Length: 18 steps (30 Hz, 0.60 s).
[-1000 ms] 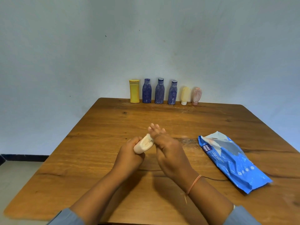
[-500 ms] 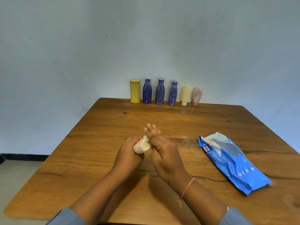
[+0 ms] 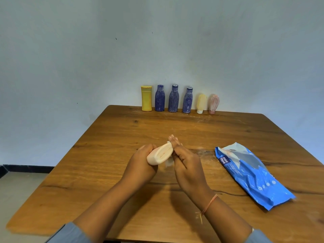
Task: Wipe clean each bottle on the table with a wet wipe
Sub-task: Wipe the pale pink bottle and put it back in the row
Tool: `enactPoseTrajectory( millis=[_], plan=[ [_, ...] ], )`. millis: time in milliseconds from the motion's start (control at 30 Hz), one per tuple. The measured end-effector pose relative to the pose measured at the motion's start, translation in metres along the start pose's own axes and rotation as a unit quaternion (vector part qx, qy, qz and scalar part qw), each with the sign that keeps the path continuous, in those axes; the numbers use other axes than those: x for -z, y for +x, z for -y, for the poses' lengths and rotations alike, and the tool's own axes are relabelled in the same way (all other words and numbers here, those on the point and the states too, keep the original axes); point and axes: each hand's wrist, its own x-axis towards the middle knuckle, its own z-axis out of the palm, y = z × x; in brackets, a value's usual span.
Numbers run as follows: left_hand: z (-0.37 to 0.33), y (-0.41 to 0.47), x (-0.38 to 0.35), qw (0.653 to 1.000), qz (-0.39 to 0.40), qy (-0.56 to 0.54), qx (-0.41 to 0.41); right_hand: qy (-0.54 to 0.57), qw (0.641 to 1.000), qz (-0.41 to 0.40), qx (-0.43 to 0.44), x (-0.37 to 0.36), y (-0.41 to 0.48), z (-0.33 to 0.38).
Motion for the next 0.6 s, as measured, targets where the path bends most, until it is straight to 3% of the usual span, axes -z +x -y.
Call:
enactPoseTrajectory(
  millis=[100,333,400,500,600],
  plan=[
    [0.001,0.002,-0.003,1.0,0.007,0.008,0.016,-0.033,0.999,-0.009,0.036,0.0,-0.001,0.001],
    [-0.005,0.004,-0.002,0.999,0.009,0.033,0.031,-0.085,0.981,0.074,0.16,-0.016,-0.014,0.012],
    [-0.004,0.002,-0.002,1.0,-0.006,-0.012,0.027,-0.058,0.987,0.053,0.141,-0.007,-0.005,0.004],
    [-0.006,-0.001,-0.002,0.999,0.011,-0.02,0.048,-0.003,0.999,0.024,0.048,0.004,0.009,0.002],
    [-0.008,0.001,-0.002,0.997,0.002,-0.023,0.068,-0.035,0.997,0.029,0.066,-0.007,0.005,0.011]
  ],
)
